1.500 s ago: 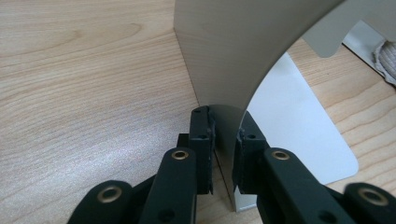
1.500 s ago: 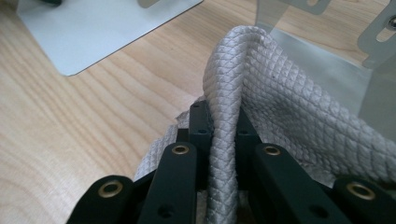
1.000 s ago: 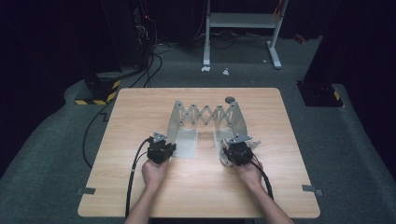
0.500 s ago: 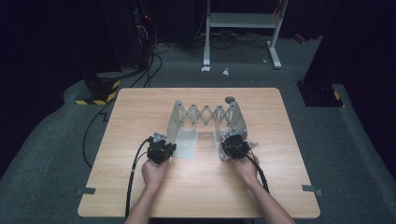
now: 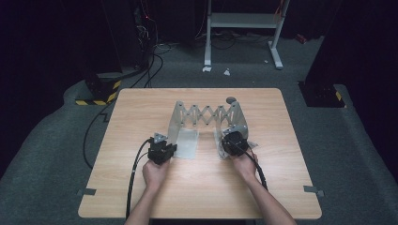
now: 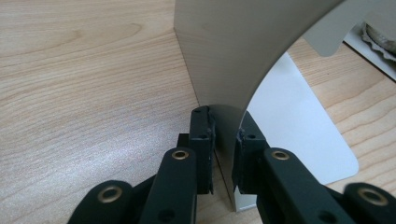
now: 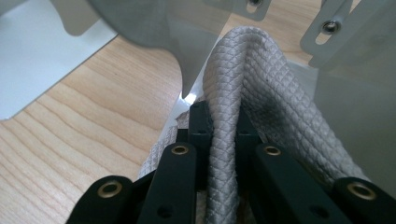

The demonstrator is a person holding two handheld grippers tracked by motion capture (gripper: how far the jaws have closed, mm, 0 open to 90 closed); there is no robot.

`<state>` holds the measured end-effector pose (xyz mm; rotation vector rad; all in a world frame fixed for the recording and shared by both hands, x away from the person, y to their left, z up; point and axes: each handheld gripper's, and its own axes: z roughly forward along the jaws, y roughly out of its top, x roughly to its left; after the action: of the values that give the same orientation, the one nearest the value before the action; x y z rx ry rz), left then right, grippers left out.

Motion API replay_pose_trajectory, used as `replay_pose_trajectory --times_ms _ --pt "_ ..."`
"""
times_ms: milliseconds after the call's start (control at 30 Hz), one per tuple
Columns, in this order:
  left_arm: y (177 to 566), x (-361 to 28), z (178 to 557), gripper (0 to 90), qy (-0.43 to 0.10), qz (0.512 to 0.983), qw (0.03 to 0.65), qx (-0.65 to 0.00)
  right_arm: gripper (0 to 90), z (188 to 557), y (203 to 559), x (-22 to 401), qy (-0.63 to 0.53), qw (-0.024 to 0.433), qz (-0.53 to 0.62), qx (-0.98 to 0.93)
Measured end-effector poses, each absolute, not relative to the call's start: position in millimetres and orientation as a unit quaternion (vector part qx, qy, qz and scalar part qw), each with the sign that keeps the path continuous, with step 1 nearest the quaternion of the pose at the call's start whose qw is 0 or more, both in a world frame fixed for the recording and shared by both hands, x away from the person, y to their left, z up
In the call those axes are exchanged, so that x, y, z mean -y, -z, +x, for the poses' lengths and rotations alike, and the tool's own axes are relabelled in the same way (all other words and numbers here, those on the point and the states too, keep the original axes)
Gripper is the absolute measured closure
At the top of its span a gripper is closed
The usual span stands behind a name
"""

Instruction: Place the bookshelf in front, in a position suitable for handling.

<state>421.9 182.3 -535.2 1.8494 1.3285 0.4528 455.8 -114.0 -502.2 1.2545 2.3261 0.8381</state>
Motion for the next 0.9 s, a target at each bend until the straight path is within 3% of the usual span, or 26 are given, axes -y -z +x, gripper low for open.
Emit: replay_pose_trajectory --times_ms 900 --pt "535 -182 422 80.5 -0.178 0.73 0.399 -0.525 83.3 486 503 109 -0.307 0.155 0.494 -0.798"
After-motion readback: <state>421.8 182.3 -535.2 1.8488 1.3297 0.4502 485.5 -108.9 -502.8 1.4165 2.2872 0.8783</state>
